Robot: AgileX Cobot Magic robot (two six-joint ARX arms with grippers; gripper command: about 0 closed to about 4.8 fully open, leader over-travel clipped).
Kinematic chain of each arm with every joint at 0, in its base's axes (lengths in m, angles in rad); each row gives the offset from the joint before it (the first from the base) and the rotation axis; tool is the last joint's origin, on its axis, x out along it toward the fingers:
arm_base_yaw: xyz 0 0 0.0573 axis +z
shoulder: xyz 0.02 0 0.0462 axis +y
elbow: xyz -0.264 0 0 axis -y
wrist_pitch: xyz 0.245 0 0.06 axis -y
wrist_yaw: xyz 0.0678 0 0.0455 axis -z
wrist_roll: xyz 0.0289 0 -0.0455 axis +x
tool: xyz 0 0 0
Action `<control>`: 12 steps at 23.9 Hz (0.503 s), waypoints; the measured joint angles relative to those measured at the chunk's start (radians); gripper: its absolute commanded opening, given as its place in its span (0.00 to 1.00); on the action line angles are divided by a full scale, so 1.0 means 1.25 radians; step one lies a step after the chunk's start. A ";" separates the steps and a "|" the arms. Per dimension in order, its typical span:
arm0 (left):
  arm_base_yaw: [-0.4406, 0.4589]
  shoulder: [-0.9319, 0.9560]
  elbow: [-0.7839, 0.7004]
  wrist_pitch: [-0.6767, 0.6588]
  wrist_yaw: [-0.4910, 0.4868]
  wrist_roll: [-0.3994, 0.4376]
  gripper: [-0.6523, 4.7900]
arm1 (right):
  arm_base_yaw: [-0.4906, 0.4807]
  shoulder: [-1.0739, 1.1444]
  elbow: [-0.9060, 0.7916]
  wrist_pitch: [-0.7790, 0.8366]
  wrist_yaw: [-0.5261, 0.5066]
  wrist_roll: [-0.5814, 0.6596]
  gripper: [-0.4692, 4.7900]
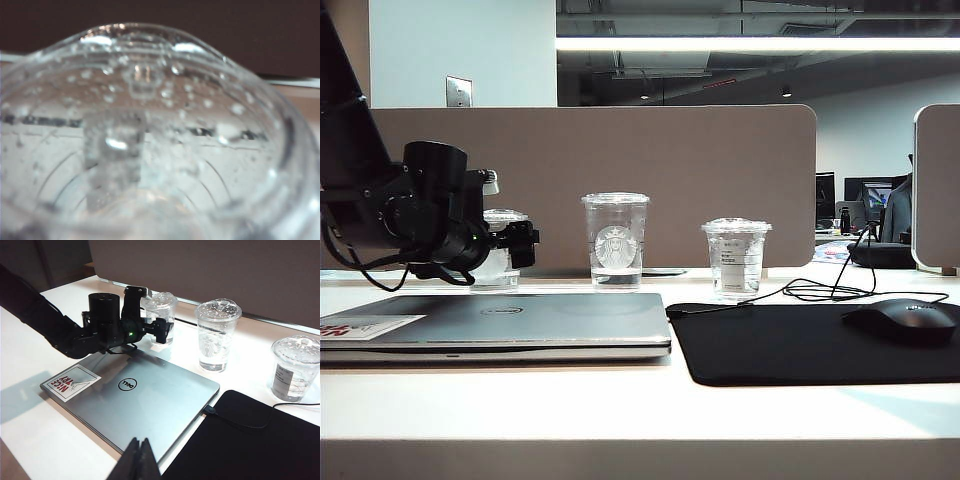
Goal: Pick up the coffee cup on the left and place it on the left side of the laptop.
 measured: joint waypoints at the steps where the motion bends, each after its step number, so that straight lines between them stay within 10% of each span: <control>1: 0.000 0.004 0.009 -0.003 0.000 0.000 1.00 | 0.000 0.000 0.000 0.000 0.000 0.000 0.08; 12: 0.000 0.052 0.075 -0.013 0.002 0.000 1.00 | 0.000 0.000 0.000 0.000 0.000 0.000 0.08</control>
